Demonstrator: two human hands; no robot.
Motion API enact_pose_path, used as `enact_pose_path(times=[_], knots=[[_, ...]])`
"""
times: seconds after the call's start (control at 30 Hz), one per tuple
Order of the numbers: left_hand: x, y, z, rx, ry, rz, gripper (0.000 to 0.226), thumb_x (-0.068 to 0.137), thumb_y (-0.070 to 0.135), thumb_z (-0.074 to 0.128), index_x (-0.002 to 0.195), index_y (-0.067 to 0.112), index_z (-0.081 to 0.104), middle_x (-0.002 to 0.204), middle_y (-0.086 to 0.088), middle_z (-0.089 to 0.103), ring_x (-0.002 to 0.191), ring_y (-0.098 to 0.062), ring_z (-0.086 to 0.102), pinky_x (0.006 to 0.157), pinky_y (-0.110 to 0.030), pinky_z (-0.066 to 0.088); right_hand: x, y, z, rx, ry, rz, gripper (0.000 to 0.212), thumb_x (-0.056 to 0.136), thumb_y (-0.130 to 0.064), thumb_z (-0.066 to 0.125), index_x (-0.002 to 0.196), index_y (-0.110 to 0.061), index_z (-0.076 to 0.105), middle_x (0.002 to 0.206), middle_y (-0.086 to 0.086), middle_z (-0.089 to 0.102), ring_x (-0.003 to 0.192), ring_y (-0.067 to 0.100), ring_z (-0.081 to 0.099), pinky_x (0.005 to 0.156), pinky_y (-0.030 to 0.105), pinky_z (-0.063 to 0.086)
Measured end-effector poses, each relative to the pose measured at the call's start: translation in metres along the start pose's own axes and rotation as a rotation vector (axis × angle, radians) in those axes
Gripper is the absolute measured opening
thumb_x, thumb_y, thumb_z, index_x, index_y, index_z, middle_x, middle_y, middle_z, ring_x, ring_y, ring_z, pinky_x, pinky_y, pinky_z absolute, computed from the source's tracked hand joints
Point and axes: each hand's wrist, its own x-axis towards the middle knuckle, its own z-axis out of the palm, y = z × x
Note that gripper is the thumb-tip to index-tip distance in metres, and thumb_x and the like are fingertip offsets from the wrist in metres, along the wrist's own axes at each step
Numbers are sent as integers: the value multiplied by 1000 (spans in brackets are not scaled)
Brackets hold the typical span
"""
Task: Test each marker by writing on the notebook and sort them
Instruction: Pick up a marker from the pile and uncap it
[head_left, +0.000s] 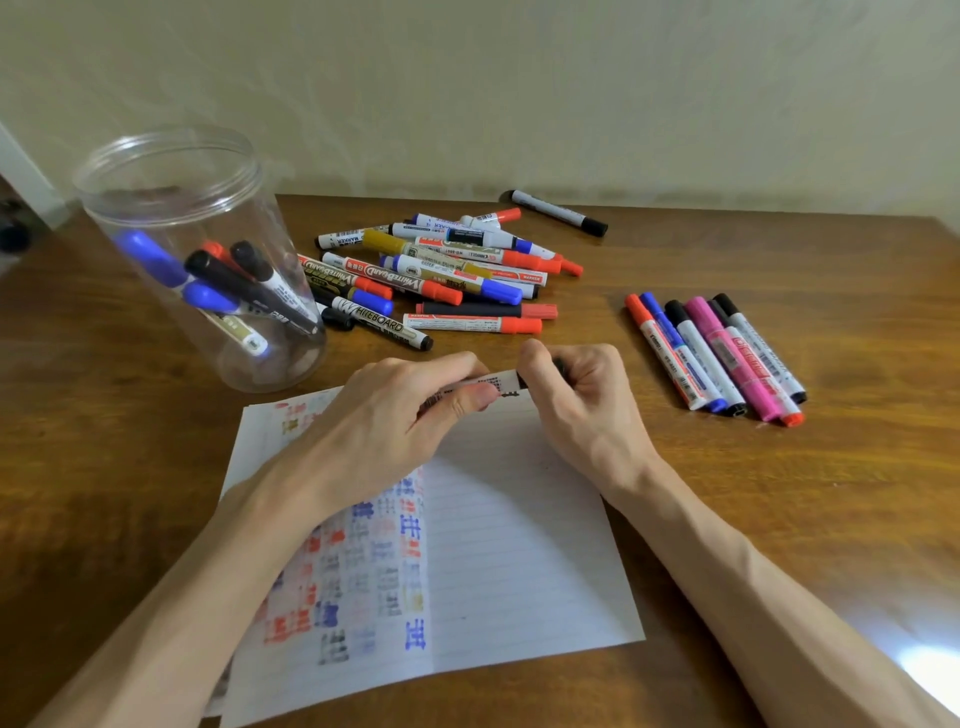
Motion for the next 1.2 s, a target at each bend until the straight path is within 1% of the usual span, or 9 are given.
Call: enact_pose_path(times=[0.2,0.37,0.63,0.77,0.9,0.97,1.07,1.13,1.2], knots=[[-1,4,-6,-82,-34,-18,29,106,49,46,94,30,64,67,-2,58,61,-22,55,55,-33,41,1,0,1,-8,17,-34,64,103,-2,54,48,-25,31,41,-14,29,39,5,26,45,13,21],[-2,4,-9,-127,-76,-34,33,106,52,46,97,27,66,75,-5,61,68,-25,56,65,-50,45,-1,1,0,-13,7,-61,62,103,-2,54,50,-23,33,43,-13,30,41,5,25,46,14,22],[-2,7,-13,-243,-115,-31,30,104,46,50,90,27,68,70,-1,53,64,-15,48,59,-30,39,-4,-3,2,-5,4,-84,64,104,-2,54,50,-28,33,42,-14,30,39,4,26,45,13,22],[-2,8,-13,-285,-146,-38,30,105,43,49,88,25,67,69,-8,52,64,-26,49,60,-40,40,-4,-3,3,-10,3,-99,56,101,-11,53,51,-25,33,44,-12,31,41,4,26,46,14,23],[-2,5,-11,-268,-139,-55,30,104,45,50,90,25,68,67,-1,52,61,-16,48,58,-34,40,-2,0,-1,5,-44,-85,56,106,-14,54,53,-23,39,48,-10,33,45,4,28,48,16,24],[-1,4,-8,-202,-112,-59,29,104,48,50,94,28,68,75,1,62,68,-16,56,64,-41,48,0,1,-3,18,-91,-52,56,108,-22,57,53,-15,46,52,-5,35,48,7,28,50,22,26],[0,3,-2,-161,-67,-58,26,102,51,52,100,31,69,88,3,71,84,-21,68,74,-50,55,1,2,0,50,-49,10,58,105,-25,63,50,-21,47,50,-3,37,47,9,30,50,21,27],[0,2,-1,-123,-32,-47,27,102,51,52,102,29,69,86,3,71,81,-21,69,70,-50,55,2,1,4,43,8,54,60,103,-20,65,48,-20,43,47,-5,36,45,8,28,48,20,26],[-1,1,-1,-99,-25,-33,26,105,50,50,100,32,67,79,1,68,73,-21,65,66,-49,51,3,1,3,34,14,64,58,100,-11,62,48,-12,38,48,0,33,46,12,26,47,29,24]])
